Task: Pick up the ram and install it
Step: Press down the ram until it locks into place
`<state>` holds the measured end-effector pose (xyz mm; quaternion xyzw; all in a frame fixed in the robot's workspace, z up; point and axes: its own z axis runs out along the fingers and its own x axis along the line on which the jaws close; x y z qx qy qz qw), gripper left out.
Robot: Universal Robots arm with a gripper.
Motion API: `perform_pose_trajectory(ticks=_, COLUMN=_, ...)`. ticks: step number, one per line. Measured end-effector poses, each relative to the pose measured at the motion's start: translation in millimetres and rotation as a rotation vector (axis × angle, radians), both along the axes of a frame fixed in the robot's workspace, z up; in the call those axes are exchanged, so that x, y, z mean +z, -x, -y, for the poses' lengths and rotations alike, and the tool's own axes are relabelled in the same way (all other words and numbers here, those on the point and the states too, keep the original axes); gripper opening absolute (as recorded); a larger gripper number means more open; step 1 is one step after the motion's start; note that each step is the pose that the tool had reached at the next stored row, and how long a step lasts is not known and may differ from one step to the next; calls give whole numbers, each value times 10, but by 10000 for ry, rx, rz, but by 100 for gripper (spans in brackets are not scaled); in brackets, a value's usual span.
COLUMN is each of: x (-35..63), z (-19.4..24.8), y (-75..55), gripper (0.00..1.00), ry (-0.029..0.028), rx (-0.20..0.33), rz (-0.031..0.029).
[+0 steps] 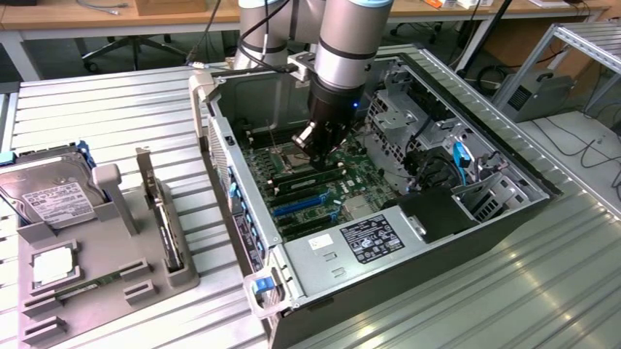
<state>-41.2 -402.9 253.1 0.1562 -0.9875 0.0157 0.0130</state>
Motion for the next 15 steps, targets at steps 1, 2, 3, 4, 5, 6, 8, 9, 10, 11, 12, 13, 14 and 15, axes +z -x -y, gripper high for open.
perform_pose_trajectory(ticks=1, x=0, z=0, y=0, gripper=11, ry=15, rx=-75, rz=3)
perform_pose_trajectory(ticks=2, x=0, z=0, y=0, gripper=11, ry=29, rx=-148, rz=5)
perform_pose_trajectory(ticks=3, x=0, z=0, y=0, gripper=11, ry=38, rx=-196, rz=6)
perform_pose_trajectory(ticks=4, x=1, z=0, y=0, gripper=11, ry=59, rx=-327, rz=11)
perform_pose_trajectory(ticks=5, x=0, z=0, y=0, gripper=11, ry=72, rx=-414, rz=16)
perform_pose_trajectory(ticks=6, x=0, z=0, y=0, gripper=11, ry=81, rx=-480, rz=20)
perform_pose_trajectory(ticks=8, x=1, z=0, y=0, gripper=11, ry=102, rx=-665, rz=35)
perform_pose_trajectory(ticks=9, x=1, z=0, y=0, gripper=11, ry=112, rx=-770, rz=46)
perform_pose_trajectory(ticks=10, x=1, z=0, y=0, gripper=11, ry=117, rx=-838, rz=55)
perform_pose_trajectory(ticks=11, x=1, z=0, y=0, gripper=11, ry=125, rx=-924, rz=64)
perform_pose_trajectory(ticks=12, x=2, z=0, y=-1, gripper=11, ry=133, rx=-972, rz=68)
perform_pose_trajectory(ticks=13, x=2, z=0, y=-1, gripper=11, ry=146, rx=-1032, rz=77)
perform_pose_trajectory(ticks=14, x=3, z=0, y=-1, gripper=11, ry=161, rx=-1079, rz=84)
perform_pose_trajectory(ticks=15, x=4, z=0, y=-1, gripper=11, ry=178, rx=-1151, rz=100)
